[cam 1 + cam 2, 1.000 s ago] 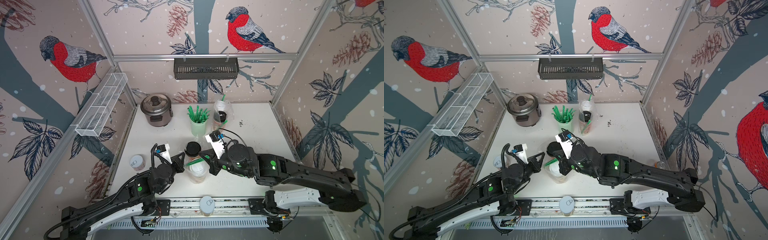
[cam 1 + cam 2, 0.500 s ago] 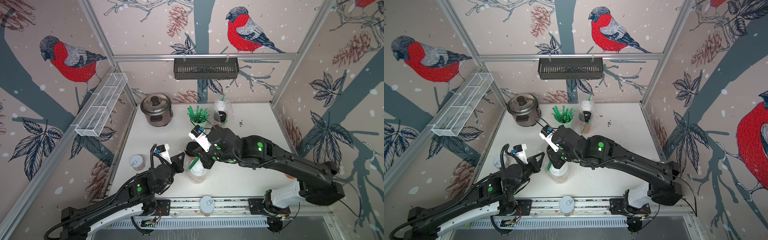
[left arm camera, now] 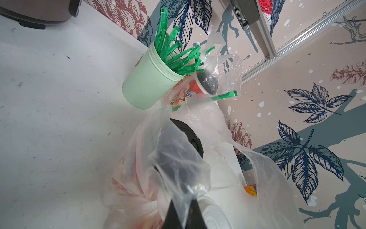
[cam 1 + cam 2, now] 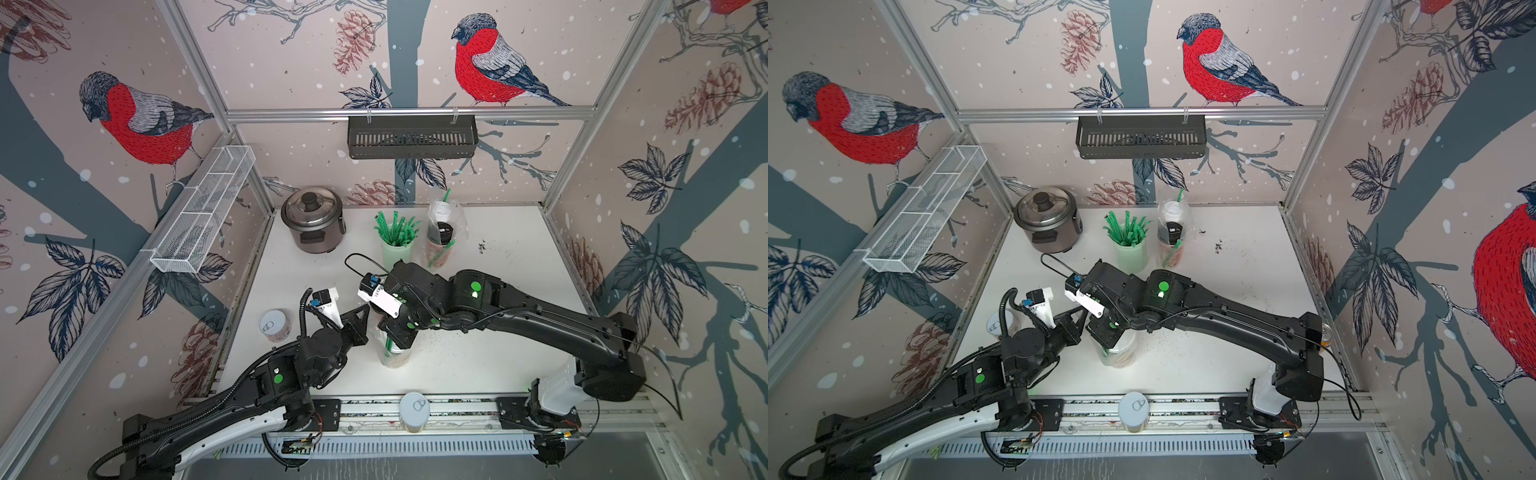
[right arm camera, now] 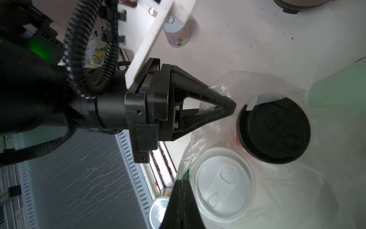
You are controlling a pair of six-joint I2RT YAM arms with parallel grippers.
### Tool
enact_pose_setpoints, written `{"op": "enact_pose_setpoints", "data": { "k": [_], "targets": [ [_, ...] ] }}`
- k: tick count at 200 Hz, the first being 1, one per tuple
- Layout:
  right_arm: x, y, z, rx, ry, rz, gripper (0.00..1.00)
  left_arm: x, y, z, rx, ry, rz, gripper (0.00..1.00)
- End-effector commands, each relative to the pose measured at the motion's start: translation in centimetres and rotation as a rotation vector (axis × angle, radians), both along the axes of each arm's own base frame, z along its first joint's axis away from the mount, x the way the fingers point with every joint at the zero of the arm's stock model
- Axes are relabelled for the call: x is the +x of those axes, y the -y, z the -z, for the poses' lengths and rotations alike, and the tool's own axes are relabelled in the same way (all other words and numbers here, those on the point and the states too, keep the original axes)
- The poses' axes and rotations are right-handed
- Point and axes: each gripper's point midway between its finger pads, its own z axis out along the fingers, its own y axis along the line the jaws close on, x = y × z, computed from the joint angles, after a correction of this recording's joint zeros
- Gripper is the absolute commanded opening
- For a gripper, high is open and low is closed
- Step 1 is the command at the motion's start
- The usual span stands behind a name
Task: Pack milk tea into plastic carrier bags
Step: Place the straw in the plastic carrier bag, then pick up the straw from the plastic carrier bag.
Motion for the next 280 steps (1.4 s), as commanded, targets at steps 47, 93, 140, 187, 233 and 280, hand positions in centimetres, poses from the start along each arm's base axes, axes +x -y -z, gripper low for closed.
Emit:
{"op": "enact_pose_setpoints", "data": {
  "k": [47,93,140,187,233,280],
  "targets": [
    [-0.8,-0.8,-1.5,0.118,-0.028,-0.012,0.43,0.1,0.0,-0.7,-0.016,0.017,-0.007,0.0],
    [-1.2,1.3,-2.7,0.254,-0.051,0.061,0.51,0.2,0.1,-0.5,-0.011,0.013,-0.006,0.0],
    [-1.2,1.6,-2.8,0.323,-0.064,0.082,0.57,0.2,0.4,-0.5,-0.008,0.014,-0.001,0.0],
    [-0.4,0.8,-1.7,0.302,-0.046,0.088,0.45,0.1,0.6,-0.5,-0.011,0.009,0.009,0.0],
    [0.8,0.7,-1.9,0.313,-0.025,0.117,0.24,0.1,0.6,-0.6,-0.013,0.012,0.01,0.0],
    [1.9,1.2,-4.6,0.343,0.045,0.142,0.02,0.1,0.4,-0.6,-0.01,0.015,0.006,0.0]
  ]
}}
